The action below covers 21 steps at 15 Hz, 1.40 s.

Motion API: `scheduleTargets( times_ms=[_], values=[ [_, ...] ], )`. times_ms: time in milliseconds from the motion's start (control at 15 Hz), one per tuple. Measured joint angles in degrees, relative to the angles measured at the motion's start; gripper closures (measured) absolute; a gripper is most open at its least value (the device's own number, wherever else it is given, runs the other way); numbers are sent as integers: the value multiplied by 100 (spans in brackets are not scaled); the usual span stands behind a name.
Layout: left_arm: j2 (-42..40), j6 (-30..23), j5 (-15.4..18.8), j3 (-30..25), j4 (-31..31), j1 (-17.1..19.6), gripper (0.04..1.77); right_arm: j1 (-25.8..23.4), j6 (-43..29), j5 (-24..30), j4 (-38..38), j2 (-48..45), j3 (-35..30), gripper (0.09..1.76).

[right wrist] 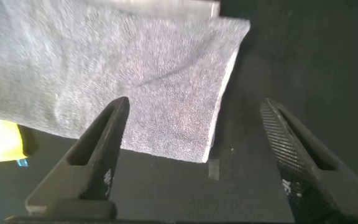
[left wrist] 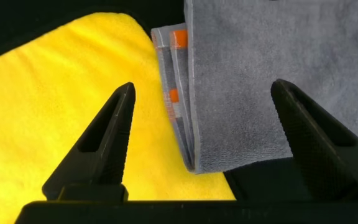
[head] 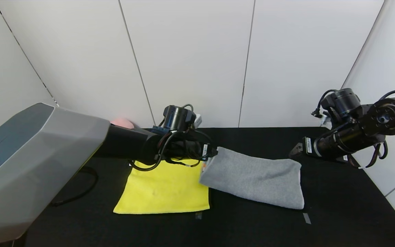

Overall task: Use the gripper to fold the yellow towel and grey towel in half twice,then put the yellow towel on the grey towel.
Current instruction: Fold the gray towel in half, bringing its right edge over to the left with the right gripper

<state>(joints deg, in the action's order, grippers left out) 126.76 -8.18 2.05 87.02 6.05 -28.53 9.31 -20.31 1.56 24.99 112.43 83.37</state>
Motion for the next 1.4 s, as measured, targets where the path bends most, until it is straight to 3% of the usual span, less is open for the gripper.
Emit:
scheduleTargets(
  times_ms=[267,533,1000,1400],
  values=[
    [-265,-7,-2,-265,-20,20,20,11,-10,-1,245,-246,-68,25],
    [-678,-107,132,-896,-118,135,16,52,-24,-1,256,-480,-286,20],
    [-1085,-723,1275,-1714,-35,384,12,154,-267,10,163,-478,-777,17],
    [-1323,-766,1506,-1988,-11,422,11,208,-410,-1,-316,140,-995,15]
  ],
)
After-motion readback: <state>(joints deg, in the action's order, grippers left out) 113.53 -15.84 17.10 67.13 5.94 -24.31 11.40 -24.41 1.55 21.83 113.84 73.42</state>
